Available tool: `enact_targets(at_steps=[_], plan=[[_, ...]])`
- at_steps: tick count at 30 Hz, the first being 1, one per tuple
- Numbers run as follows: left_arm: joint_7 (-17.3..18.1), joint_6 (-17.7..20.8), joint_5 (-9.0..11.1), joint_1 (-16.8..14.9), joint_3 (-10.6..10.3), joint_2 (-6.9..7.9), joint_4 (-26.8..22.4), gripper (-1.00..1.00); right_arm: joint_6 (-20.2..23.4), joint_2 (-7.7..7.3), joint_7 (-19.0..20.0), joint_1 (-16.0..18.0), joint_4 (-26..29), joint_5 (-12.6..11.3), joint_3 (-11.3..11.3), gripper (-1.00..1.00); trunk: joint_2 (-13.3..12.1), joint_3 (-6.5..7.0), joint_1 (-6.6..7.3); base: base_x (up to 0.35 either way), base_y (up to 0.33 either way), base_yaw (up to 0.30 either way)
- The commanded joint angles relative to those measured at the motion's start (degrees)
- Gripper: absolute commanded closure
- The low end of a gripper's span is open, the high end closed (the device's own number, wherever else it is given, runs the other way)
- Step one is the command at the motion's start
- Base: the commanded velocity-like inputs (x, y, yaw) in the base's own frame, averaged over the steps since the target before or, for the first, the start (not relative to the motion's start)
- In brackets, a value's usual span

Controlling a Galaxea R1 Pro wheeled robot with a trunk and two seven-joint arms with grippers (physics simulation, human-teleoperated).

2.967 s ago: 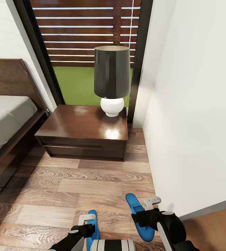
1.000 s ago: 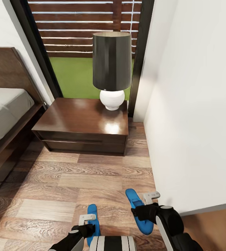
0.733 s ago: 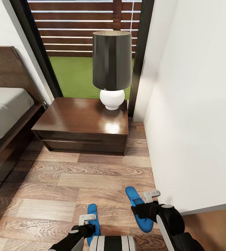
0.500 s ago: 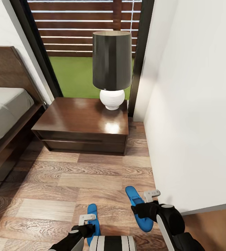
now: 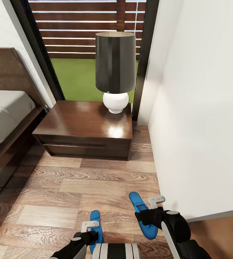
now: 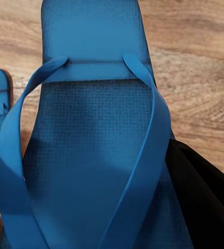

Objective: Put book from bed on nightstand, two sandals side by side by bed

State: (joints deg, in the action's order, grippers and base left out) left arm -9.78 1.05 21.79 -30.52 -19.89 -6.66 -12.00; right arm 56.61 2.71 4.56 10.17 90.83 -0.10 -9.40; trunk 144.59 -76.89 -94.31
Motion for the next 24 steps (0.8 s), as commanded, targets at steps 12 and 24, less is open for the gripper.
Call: enact_targets(at_steps=[12,24], plan=[[-0.9,0.1,0.7,-0.1,-1.2,-0.06,-1.7,-1.0,0.3,0.01,0.2,0.0,0.1,0.0,-0.1,1.0,0.0,-0.04,0.01,0.0,0.0,0.0],[-1.0,0.3,0.6,-0.2,-1.2,-0.05,-2.4,-1.0,0.3,0.04,0.2,-0.1,0.1,0.0,-0.3,1.0,0.0,-0.04,0.01,0.0,0.0,0.0]])
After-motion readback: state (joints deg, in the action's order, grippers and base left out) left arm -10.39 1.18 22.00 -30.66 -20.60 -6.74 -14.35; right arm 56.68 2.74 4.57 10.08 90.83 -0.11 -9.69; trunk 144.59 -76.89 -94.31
